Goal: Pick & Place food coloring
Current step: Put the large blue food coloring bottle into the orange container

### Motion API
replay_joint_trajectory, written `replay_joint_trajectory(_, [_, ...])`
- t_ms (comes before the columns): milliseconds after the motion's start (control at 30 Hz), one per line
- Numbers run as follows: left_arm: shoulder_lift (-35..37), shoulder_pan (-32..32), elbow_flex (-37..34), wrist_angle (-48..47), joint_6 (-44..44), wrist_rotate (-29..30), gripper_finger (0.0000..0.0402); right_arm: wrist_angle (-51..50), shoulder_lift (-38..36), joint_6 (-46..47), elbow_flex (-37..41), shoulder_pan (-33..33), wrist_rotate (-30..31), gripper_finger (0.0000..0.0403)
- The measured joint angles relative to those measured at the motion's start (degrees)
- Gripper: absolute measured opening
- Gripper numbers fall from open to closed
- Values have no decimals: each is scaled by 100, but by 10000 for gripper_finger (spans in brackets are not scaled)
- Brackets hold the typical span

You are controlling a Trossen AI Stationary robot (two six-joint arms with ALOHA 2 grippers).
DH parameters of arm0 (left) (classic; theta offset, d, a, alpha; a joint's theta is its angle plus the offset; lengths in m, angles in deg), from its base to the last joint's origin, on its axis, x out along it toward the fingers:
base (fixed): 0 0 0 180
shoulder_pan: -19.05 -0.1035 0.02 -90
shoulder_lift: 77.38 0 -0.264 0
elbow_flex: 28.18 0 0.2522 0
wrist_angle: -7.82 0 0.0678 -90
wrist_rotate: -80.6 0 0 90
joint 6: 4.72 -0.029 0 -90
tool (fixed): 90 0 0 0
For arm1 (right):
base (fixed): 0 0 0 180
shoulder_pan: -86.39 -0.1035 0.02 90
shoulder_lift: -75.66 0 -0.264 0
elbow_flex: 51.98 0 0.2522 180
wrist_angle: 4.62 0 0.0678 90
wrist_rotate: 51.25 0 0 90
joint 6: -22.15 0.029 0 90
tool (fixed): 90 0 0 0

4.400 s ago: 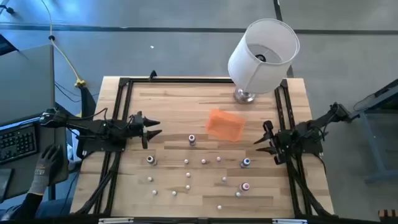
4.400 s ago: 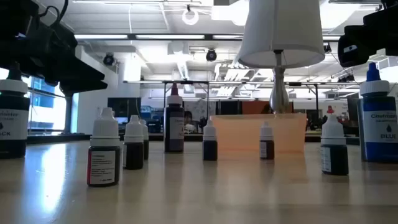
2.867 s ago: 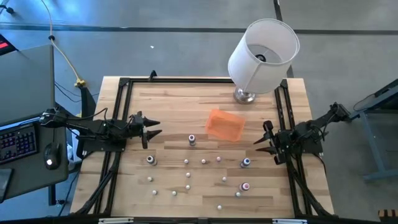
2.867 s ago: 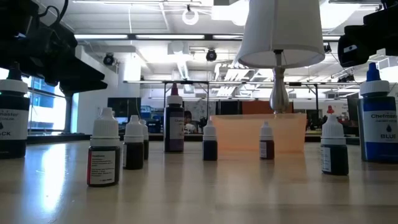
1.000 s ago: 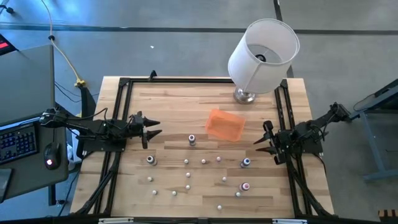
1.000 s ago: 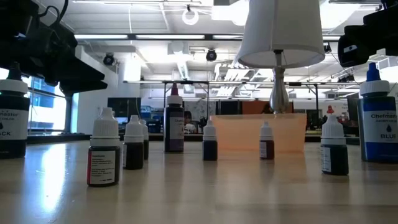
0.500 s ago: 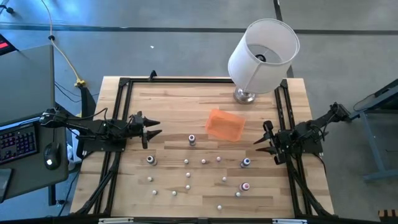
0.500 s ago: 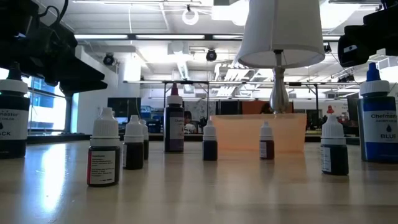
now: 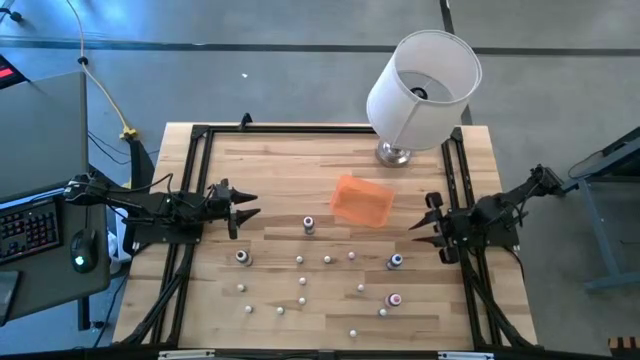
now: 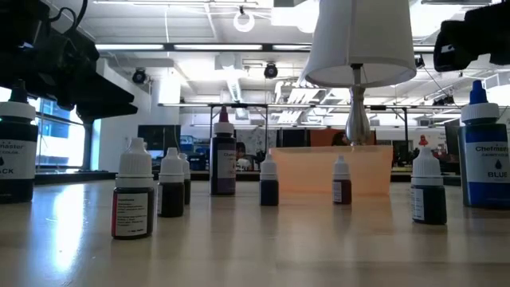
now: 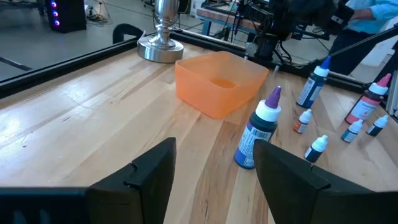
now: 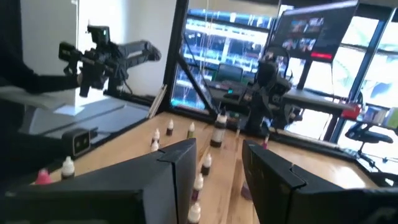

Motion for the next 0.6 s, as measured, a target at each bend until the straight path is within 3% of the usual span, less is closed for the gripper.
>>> replay_joint_trajectory(167, [0, -2, 0, -4, -2, 0, 214, 256, 0, 133, 0, 1, 113, 123])
replay_joint_trajectory(400, [-2, -2, 0, 13, 0, -227, 214, 361, 2, 256, -1, 3, 836, 123])
replay_joint_trajectory(600, [0, 0, 0, 35, 66, -352, 214, 463, 63, 762, 0, 4, 484, 123])
